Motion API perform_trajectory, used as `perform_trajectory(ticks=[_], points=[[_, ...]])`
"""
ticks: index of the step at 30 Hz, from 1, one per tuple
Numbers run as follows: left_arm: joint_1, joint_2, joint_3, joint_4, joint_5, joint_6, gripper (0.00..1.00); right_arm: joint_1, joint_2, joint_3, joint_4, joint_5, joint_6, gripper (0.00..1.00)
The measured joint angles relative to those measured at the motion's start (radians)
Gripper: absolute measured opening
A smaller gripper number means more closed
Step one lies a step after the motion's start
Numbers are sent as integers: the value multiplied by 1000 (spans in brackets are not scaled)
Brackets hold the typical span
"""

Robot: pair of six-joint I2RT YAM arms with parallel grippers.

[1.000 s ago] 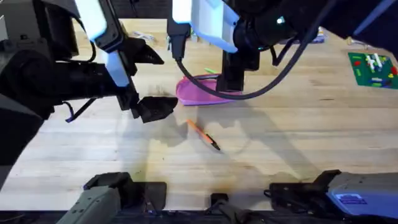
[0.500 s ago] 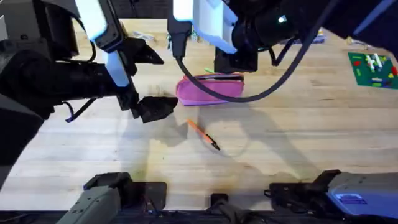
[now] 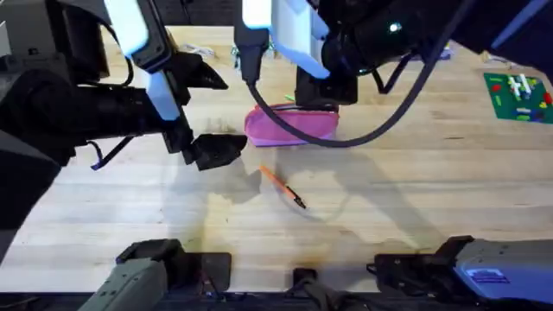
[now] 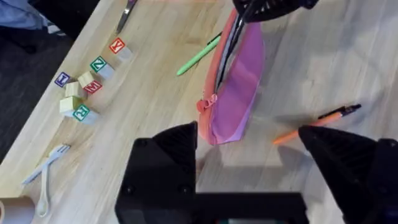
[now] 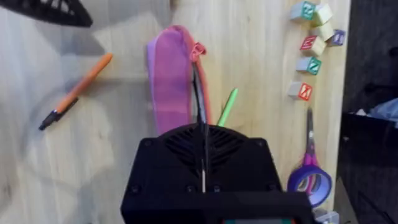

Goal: Unzip the bag, pick up the pens from the table one at a time and place them inside, then zip the bag closed.

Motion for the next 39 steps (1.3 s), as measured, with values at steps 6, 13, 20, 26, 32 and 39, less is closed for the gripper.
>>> perform_trajectory(ticks=[6, 13, 20, 26, 32, 39], points=[[0, 0, 0, 0, 0, 0, 993, -34, 0, 0, -15, -34, -1, 33], [0, 0, 0, 0, 0, 0, 993, -140, 55, 5, -14, -134, -1, 32], [0, 0, 0, 0, 0, 0, 992, -144, 148, 5, -19, -174, -1, 30], [0, 0, 0, 0, 0, 0, 993, -144, 187, 5, -20, -177, -1, 32], [0, 0, 0, 0, 0, 0, 993, -144, 193, 5, -19, -177, -4, 32], [0, 0, 0, 0, 0, 0, 993, -144, 198, 5, -17, -177, -8, 33]])
